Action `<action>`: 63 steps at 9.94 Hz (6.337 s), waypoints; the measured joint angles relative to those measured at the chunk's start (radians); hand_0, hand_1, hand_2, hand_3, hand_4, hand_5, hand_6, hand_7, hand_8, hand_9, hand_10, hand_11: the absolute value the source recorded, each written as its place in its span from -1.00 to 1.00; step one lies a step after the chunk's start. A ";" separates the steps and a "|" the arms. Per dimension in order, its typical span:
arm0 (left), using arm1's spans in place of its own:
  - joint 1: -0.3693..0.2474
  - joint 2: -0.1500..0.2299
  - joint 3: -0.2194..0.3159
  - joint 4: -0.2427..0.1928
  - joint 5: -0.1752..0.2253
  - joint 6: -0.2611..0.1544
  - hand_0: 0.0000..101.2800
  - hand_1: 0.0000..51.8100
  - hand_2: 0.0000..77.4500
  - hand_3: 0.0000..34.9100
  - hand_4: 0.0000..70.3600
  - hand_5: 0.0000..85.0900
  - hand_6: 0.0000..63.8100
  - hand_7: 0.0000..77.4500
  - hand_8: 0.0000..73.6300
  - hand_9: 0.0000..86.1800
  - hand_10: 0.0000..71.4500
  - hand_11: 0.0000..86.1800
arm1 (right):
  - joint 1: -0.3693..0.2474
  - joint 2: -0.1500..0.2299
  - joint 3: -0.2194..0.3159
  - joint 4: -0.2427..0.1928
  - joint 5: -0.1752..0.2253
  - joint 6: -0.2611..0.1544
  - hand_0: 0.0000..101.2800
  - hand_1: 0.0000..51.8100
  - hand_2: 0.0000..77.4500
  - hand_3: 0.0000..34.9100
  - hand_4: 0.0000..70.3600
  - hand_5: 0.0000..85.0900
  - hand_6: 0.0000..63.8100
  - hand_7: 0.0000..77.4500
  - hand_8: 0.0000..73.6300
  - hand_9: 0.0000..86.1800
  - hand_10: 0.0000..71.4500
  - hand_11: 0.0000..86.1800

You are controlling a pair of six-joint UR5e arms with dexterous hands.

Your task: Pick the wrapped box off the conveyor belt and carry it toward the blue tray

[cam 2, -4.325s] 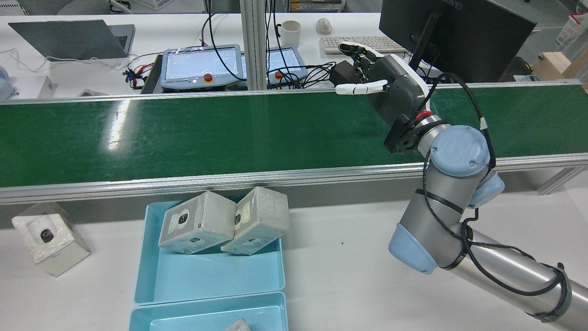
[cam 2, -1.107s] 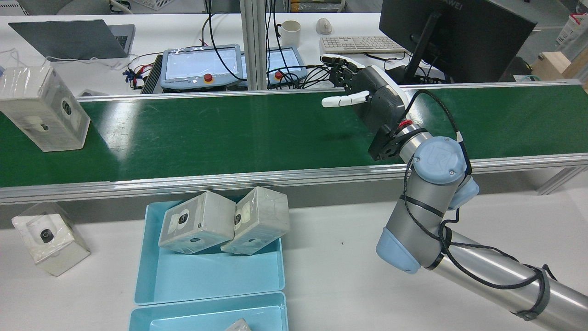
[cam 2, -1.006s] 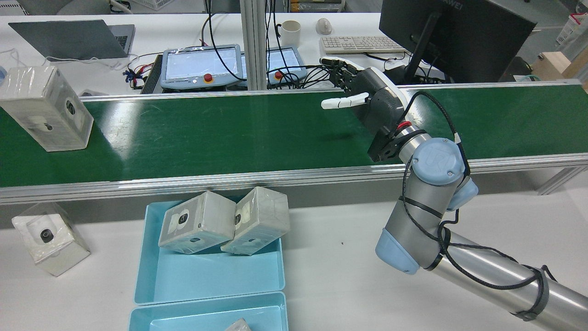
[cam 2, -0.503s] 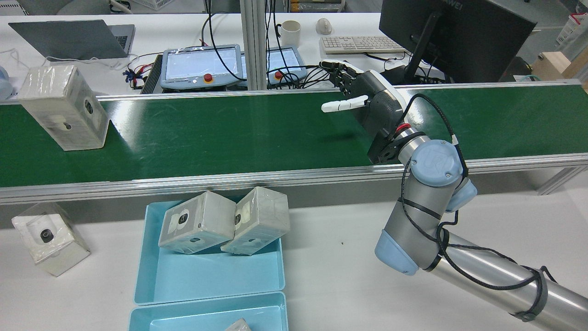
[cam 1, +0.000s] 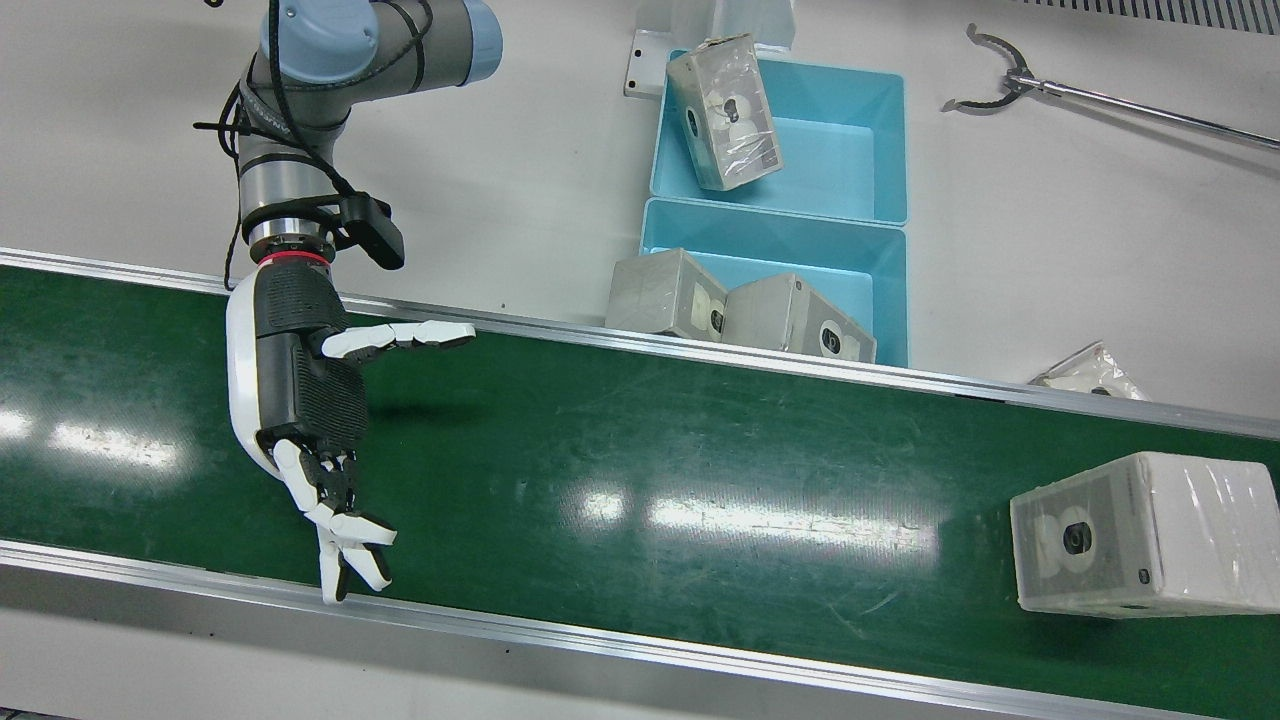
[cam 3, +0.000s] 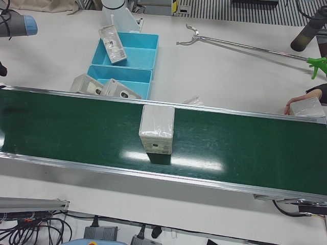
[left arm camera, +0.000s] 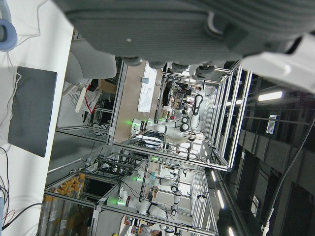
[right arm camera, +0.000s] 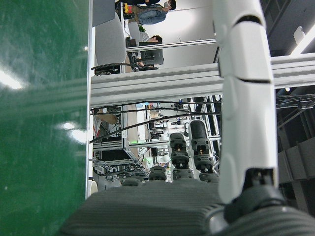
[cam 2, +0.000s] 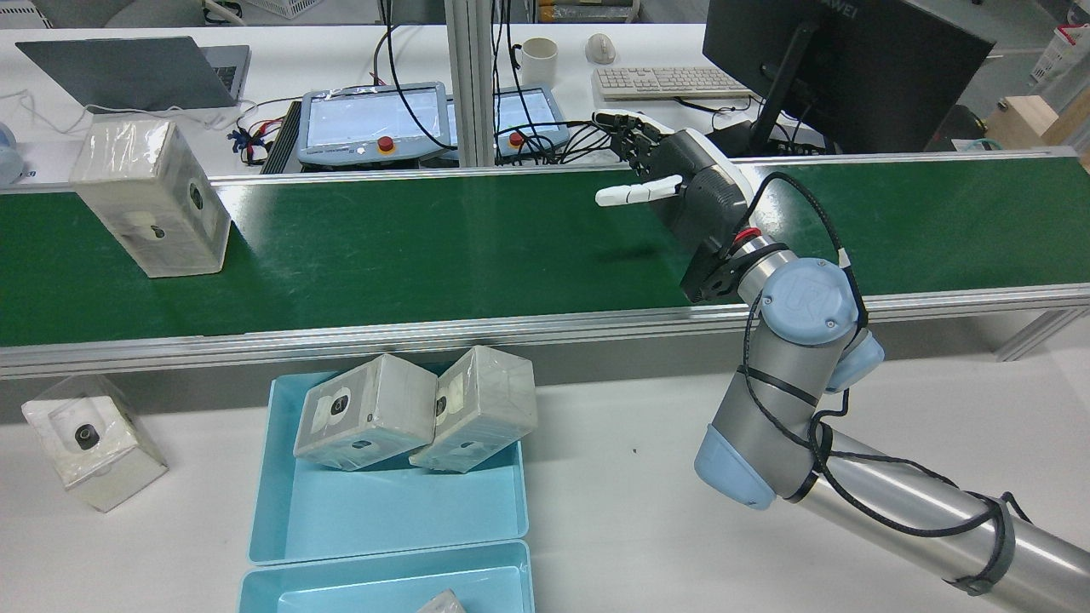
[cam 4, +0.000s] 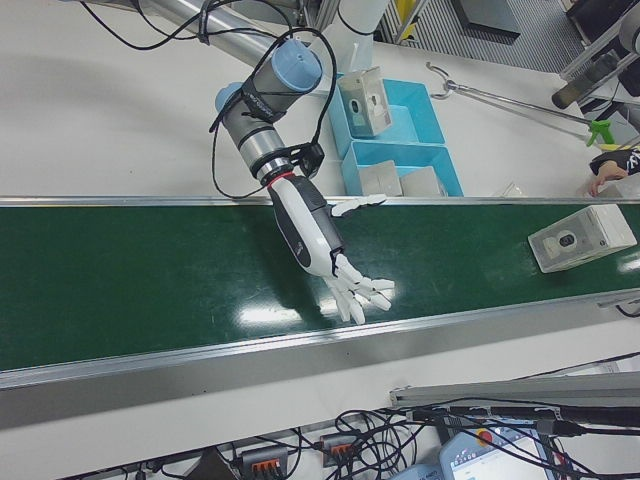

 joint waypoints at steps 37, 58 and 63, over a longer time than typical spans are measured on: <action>0.000 0.000 0.000 0.000 0.000 0.000 -1.00 -1.00 -0.97 -1.00 -1.00 -0.97 -0.98 -1.00 -0.99 -1.00 -0.98 -0.99 | -0.026 0.003 0.002 0.000 -0.001 0.011 -0.03 -0.37 -0.69 -1.00 -0.64 -0.42 -0.81 -0.83 -0.97 -0.92 -1.00 -0.99; 0.000 0.000 0.000 0.000 0.000 0.000 -1.00 -1.00 -0.97 -1.00 -1.00 -0.97 -0.98 -1.00 -0.99 -1.00 -0.98 -0.99 | -0.025 -0.001 -0.015 0.000 -0.003 0.010 -0.02 -0.33 -0.65 -1.00 -0.74 -0.38 -0.88 -0.85 -1.00 -0.92 -1.00 -0.99; 0.000 0.000 0.000 0.000 0.000 0.000 -1.00 -1.00 -0.97 -1.00 -1.00 -0.97 -0.98 -0.99 -0.99 -1.00 -0.98 -0.99 | -0.025 -0.001 -0.018 0.000 -0.003 0.009 -0.02 -0.33 -0.65 -1.00 -0.72 -0.38 -0.85 -0.85 -1.00 -0.92 -1.00 -0.97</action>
